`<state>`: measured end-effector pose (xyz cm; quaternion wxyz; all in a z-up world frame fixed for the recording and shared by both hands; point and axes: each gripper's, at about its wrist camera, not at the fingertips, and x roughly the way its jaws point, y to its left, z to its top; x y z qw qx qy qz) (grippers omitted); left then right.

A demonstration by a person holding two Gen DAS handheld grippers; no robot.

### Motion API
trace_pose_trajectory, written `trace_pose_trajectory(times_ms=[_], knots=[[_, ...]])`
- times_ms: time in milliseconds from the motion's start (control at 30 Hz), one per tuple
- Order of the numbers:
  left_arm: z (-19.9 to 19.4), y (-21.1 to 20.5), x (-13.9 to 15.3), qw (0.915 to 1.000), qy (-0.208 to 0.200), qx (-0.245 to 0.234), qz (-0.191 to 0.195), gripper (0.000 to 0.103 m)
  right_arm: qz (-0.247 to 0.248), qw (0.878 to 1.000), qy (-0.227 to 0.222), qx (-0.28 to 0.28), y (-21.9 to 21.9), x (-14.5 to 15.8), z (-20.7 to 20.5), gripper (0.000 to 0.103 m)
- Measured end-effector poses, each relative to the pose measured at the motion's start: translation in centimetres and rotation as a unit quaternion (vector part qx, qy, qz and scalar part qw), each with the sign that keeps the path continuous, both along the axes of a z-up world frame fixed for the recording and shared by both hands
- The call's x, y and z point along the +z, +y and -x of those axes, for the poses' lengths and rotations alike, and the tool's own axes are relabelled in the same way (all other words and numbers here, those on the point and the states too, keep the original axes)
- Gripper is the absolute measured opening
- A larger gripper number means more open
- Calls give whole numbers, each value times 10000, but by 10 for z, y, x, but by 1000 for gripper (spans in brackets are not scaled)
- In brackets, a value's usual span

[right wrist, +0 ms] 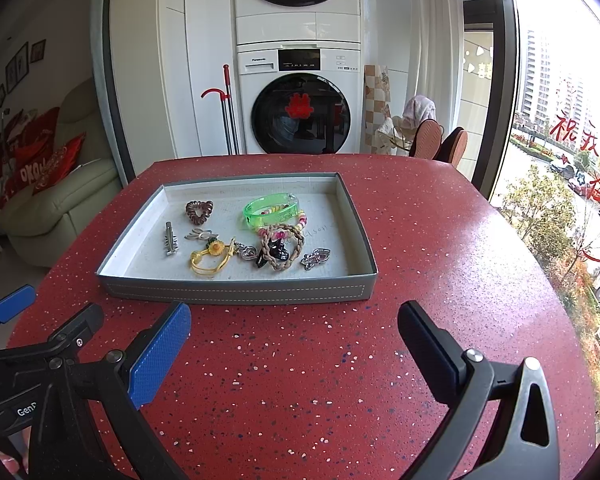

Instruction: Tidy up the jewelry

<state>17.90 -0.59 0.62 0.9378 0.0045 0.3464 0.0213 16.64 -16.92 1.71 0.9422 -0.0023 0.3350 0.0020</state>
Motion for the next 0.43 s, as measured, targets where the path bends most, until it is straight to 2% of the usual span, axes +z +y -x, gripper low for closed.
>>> trace_pose_trajectory(times_ms=[433], knots=[[1, 1, -2, 10000, -14, -21, 4, 103, -7, 10000, 20, 15, 2, -1, 1, 103]])
